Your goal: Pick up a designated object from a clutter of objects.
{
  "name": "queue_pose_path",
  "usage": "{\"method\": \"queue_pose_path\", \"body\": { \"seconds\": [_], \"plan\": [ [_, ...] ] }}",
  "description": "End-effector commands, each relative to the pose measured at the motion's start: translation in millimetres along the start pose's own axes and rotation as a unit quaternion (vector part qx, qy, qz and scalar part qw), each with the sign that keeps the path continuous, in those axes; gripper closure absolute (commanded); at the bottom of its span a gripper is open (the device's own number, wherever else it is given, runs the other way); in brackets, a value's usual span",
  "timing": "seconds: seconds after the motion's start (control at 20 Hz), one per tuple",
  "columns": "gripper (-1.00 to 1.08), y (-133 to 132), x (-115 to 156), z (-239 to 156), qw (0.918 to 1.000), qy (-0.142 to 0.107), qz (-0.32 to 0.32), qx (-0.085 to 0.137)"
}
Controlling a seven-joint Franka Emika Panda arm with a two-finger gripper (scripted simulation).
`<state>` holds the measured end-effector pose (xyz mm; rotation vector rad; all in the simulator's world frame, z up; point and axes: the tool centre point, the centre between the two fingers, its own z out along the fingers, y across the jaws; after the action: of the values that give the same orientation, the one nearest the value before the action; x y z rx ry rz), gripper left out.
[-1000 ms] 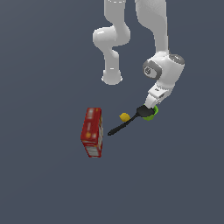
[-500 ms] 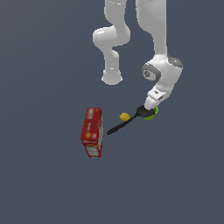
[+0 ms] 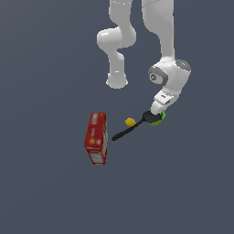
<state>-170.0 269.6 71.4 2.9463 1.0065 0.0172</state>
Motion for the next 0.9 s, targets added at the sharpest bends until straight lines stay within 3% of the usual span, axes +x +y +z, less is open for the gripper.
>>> {"method": "queue_pose_path", "body": {
  "seconds": [0.0,0.4,0.85],
  "plan": [
    [1.08,1,0,-3,1.0000,0.001,0.000,0.000],
    [1.08,7,-5,-28,1.0000,0.000,0.000,0.000],
    [1.08,21,-15,-86,1.0000,0.001,-0.001,0.002]
  ]
}}
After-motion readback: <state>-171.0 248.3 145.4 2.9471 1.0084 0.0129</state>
